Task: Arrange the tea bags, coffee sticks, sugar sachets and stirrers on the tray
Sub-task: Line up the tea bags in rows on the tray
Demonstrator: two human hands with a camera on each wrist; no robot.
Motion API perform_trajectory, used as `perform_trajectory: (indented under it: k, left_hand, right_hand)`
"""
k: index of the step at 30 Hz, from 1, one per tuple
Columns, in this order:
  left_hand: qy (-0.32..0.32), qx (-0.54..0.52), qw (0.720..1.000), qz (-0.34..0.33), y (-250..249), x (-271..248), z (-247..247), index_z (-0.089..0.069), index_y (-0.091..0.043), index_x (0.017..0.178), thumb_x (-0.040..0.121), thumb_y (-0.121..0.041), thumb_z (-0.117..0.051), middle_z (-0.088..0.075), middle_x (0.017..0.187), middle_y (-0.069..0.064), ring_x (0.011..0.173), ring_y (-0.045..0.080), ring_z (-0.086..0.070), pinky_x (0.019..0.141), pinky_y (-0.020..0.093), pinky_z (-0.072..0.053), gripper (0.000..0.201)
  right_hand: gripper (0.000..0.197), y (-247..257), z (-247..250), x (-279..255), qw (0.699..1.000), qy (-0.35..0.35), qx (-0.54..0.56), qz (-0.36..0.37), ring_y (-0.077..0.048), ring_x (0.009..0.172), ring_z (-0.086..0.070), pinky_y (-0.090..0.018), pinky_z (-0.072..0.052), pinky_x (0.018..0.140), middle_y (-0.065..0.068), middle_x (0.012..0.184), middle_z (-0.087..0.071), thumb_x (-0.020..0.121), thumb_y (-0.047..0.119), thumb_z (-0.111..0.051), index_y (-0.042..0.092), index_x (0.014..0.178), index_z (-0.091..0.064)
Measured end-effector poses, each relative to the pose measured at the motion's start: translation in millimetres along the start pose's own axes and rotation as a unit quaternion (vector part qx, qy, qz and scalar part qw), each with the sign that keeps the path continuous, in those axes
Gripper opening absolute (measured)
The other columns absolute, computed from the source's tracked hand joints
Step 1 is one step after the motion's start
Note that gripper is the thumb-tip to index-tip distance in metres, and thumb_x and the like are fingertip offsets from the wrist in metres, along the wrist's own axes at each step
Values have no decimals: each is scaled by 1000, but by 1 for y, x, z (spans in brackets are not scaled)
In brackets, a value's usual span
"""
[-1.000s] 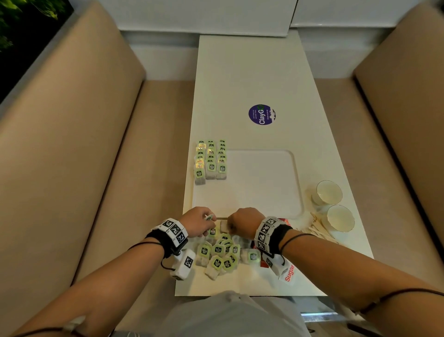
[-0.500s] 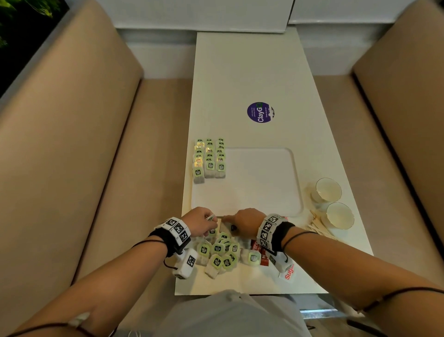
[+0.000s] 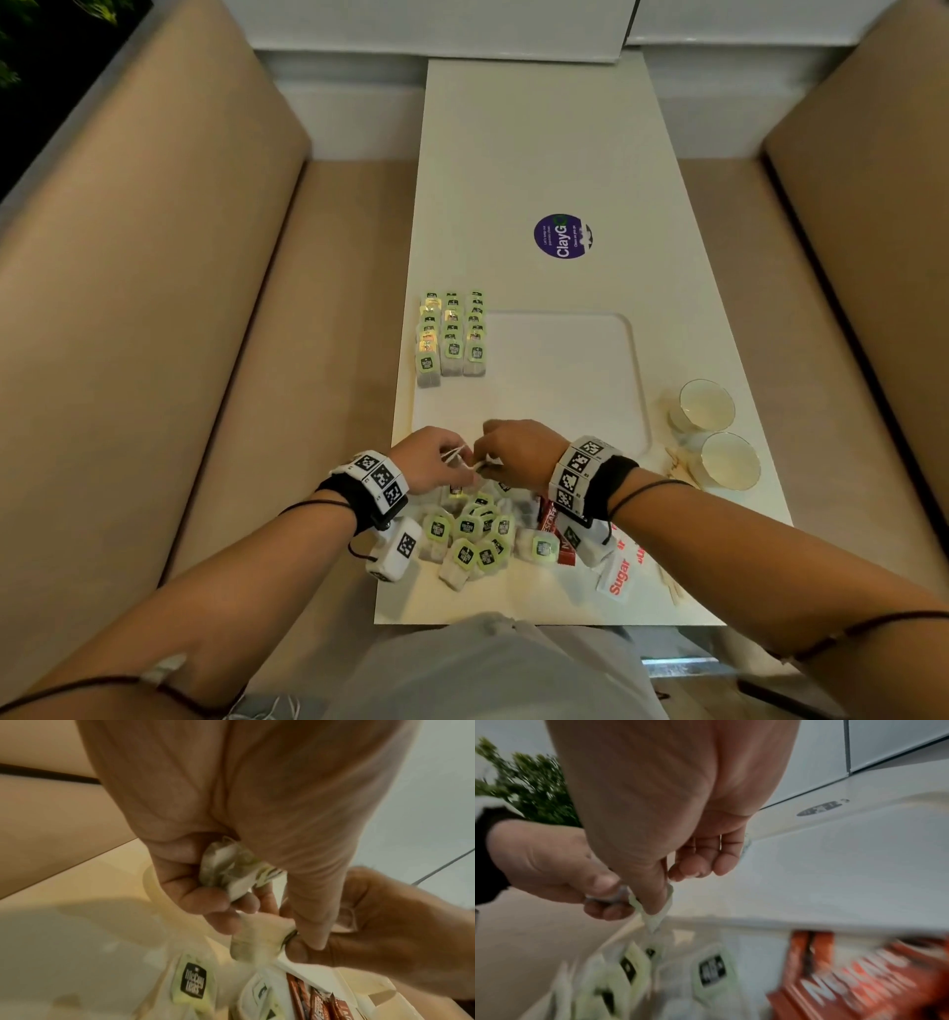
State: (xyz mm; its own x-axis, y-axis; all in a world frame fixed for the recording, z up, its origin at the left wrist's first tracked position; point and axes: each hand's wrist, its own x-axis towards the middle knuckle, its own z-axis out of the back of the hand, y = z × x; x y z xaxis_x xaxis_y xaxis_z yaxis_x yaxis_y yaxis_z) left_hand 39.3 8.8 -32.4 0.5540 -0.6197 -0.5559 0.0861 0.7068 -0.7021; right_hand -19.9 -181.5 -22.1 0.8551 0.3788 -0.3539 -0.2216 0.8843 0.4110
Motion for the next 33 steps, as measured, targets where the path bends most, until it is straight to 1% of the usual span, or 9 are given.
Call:
perform_trajectory:
  k: [4, 7, 10, 13, 15, 17, 22, 27, 33]
  left_hand:
    - [-22, 45, 999, 7, 0, 3, 3, -65, -4, 80, 77, -33, -82, -56, 69, 5, 62, 17, -49, 60, 30, -34, 34]
    - [-25, 41, 999, 12, 2, 0, 5, -64, -2, 80, 79, -28, -78, -54, 67, 3, 60, 17, -48, 59, 30, -35, 29]
    - [-20, 14, 999, 32, 8, -4, 5, -60, 0, 79, 81, -21, -74, -54, 67, 6, 60, 20, -50, 60, 34, -43, 25]
    - [-2, -53, 997, 59, 19, -8, 5, -62, 0, 85, 85, -19, -72, -71, 80, 11, 70, 23, -66, 67, 40, -58, 22]
    - [5, -96, 993, 72, 23, -12, 4, -60, -2, 85, 86, -16, -72, -76, 94, 15, 82, 24, -72, 68, 36, -60, 19]
    - [4, -130, 989, 76, 23, -17, 2, -58, -7, 85, 86, -11, -72, -76, 96, 15, 88, 27, -73, 66, 34, -58, 14]
    - [-5, -176, 982, 75, 21, -22, -2, -55, -11, 89, 89, 1, -63, -70, 83, 12, 80, 26, -70, 68, 40, -56, 15]
    - [-19, -166, 984, 67, 14, -26, -2, -59, -15, 109, 92, -1, -55, -65, 76, 7, 71, 18, -66, 59, 31, -54, 23]
    - [-18, -142, 989, 38, 8, -27, 1, -68, -12, 103, 91, 6, -48, -66, 94, 4, 72, 15, -62, 54, 24, -49, 29]
  right_hand:
    - [27, 7, 12, 5, 999, -26, 31, 10, -19, 82, -58, -30, -43, 71, -1, 103, -60, 97, 37, -63, 19, 116, -70]
    - [28, 10, 17, 6, 998, -33, 54, -10, -15, 82, -55, -31, -43, 73, 1, 102, -63, 97, 39, -63, 19, 115, -69]
    - [32, 9, 10, 1, 997, 34, 35, -51, -18, 90, -63, -35, -53, 82, 1, 104, -70, 97, 44, -61, 19, 114, -71]
    - [36, 8, -3, -7, 991, 97, 60, -63, -17, 93, -67, -37, -56, 88, 2, 108, -73, 95, 48, -63, 20, 115, -73]
    - [38, 10, -10, -11, 989, 116, 75, -58, -17, 99, -66, -34, -53, 91, 2, 114, -71, 95, 47, -62, 20, 122, -70]
    - [38, 13, -14, -13, 988, 121, 75, -57, -18, 100, -65, -34, -53, 91, 1, 115, -71, 96, 45, -61, 21, 124, -68]
    - [29, 18, -24, -14, 989, 110, 78, -58, -18, 91, -66, -36, -56, 84, 2, 104, -72, 95, 42, -61, 21, 113, -71]
    - [22, 19, -19, -15, 991, 82, 98, -47, -13, 80, -63, -30, -53, 76, 2, 99, -73, 95, 33, -59, 18, 106, -72]
    - [21, 12, 0, -13, 992, 31, 117, -38, -16, 82, -65, -32, -53, 78, 0, 97, -73, 99, 33, -58, 16, 104, -70]
